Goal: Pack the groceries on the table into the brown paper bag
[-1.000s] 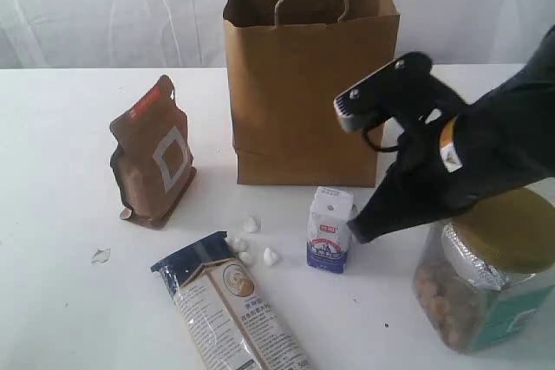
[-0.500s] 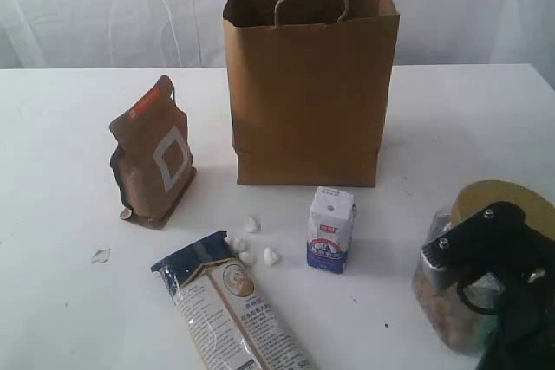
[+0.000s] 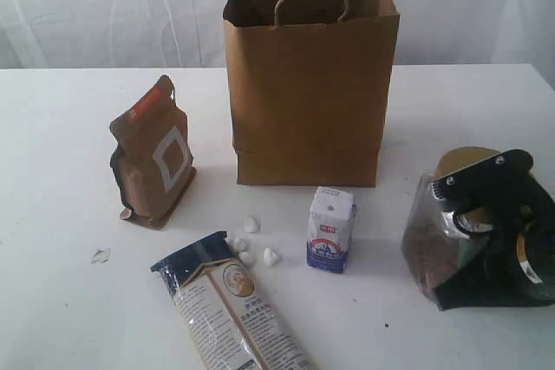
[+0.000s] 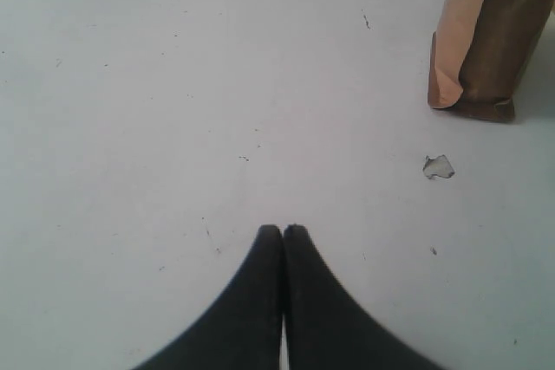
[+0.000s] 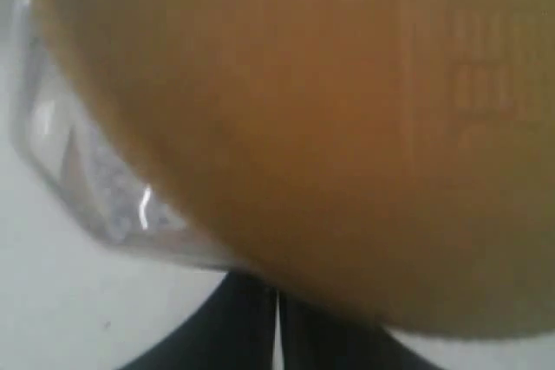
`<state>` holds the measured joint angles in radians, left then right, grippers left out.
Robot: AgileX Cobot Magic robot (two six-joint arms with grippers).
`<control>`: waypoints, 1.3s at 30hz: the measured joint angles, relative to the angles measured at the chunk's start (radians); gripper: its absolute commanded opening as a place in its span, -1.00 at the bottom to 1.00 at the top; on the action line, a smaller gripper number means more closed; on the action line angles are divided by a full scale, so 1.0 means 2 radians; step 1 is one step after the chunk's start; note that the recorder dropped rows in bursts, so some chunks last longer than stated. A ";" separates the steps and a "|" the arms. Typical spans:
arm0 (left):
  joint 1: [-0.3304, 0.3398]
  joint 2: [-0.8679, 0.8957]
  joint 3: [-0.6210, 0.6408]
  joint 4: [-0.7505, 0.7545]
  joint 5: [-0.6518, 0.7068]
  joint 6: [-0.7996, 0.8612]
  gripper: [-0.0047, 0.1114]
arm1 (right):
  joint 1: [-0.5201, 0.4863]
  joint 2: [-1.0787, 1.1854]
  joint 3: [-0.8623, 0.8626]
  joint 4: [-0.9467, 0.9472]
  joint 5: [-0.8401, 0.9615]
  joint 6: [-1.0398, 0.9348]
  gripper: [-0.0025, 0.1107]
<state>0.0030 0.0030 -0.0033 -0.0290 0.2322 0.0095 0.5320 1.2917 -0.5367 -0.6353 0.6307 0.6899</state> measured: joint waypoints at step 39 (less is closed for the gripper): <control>0.000 0.000 0.000 0.000 0.000 0.000 -0.92 | -0.066 -0.015 -0.004 0.341 -0.047 -0.281 0.90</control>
<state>0.0030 0.0030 -0.0033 -0.0290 0.2322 0.0095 0.3998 1.2623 -0.5441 0.0477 0.5376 0.1287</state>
